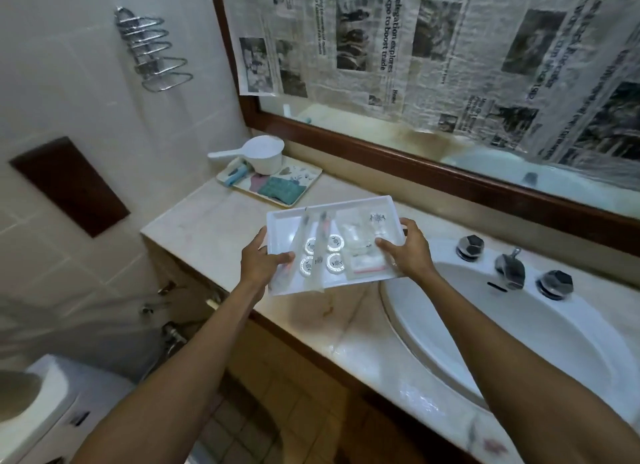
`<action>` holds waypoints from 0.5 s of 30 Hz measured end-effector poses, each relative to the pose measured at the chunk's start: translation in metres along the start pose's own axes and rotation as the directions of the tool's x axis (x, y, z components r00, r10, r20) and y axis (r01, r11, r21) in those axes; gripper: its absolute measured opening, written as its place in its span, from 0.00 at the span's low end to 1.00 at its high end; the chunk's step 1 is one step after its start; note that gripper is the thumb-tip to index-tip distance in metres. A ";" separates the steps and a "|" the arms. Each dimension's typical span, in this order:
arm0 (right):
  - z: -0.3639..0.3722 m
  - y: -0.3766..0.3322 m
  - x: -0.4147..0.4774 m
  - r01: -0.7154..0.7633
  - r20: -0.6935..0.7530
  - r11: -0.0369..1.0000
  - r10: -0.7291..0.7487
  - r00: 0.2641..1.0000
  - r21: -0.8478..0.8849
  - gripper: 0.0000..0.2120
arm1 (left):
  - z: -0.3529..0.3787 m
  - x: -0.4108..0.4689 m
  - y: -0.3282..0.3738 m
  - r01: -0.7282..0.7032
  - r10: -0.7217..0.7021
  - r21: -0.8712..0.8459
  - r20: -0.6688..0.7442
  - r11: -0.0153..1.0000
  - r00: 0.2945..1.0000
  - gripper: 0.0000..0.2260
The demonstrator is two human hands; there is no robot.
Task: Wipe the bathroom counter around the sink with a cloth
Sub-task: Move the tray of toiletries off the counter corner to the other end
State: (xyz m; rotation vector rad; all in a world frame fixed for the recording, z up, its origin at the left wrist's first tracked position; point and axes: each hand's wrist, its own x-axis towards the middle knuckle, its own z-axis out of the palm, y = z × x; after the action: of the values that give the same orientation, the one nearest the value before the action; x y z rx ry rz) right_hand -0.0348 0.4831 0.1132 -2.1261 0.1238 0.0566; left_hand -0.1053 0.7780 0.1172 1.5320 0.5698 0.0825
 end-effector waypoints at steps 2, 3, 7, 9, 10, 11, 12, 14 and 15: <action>0.026 -0.013 0.011 0.007 0.037 1.000 -0.006 0.999 -0.019 0.34 | -0.023 0.014 -0.002 0.012 -0.012 -0.001 -0.036 1.000 0.999 0.43; 0.038 -0.020 0.018 0.016 0.054 1.000 -0.014 0.998 -0.025 0.34 | -0.033 0.023 -0.004 0.017 -0.017 0.004 -0.055 1.000 0.998 0.43; 0.087 -0.042 0.046 0.043 0.130 0.997 -0.035 0.991 -0.061 0.32 | -0.070 0.055 -0.009 0.050 -0.045 0.034 -0.139 0.998 0.989 0.43; 0.111 -0.054 0.061 0.050 0.170 0.996 -0.037 0.985 -0.074 0.32 | -0.086 0.073 -0.009 0.061 -0.051 0.052 -0.177 0.997 0.983 0.43; 0.123 -0.060 0.069 0.054 0.189 0.995 -0.038 0.981 -0.081 0.32 | -0.093 0.083 -0.008 0.064 -0.051 0.063 -0.194 0.996 0.980 0.43; 0.135 -0.065 0.077 0.062 0.207 0.994 -0.043 0.977 -0.086 0.32 | -0.100 0.092 -0.007 0.065 -0.048 0.076 -0.206 0.995 0.977 0.42; 0.147 -0.071 0.087 0.066 0.225 0.994 -0.045 0.973 -0.088 0.32 | -0.107 0.102 -0.006 0.064 -0.045 0.083 -0.212 0.994 0.976 0.41; 0.170 -0.080 0.103 0.061 0.262 0.994 -0.037 0.964 -0.086 0.32 | -0.121 0.122 -0.005 0.082 -0.060 0.086 -0.225 0.993 0.973 0.37; 0.183 -0.084 0.111 0.066 0.281 0.994 -0.039 0.959 -0.088 0.31 | -0.128 0.131 -0.006 0.100 -0.076 0.088 -0.239 0.991 0.968 0.36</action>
State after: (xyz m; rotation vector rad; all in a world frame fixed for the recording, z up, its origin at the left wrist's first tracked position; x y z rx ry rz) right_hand 0.0868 0.6749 0.0776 -2.1924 -0.1047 0.3357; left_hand -0.0442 0.9469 0.0809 1.6022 0.8408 0.1715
